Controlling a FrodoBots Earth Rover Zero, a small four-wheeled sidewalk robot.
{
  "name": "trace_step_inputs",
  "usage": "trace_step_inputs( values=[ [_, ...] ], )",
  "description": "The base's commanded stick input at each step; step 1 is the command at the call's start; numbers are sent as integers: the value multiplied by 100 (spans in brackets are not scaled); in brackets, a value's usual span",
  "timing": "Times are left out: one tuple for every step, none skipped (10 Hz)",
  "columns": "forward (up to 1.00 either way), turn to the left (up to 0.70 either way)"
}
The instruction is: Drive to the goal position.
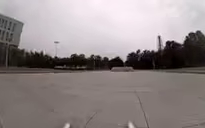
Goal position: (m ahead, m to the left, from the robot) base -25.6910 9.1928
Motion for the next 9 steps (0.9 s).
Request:
trace_step_inputs(
  values=[
    [85, 0],
    [85, 0],
    [85, 0],
    [85, 0],
    [85, 0],
    [85, 0],
    [85, 0],
    [85, 0],
    [85, 0]
  ],
)
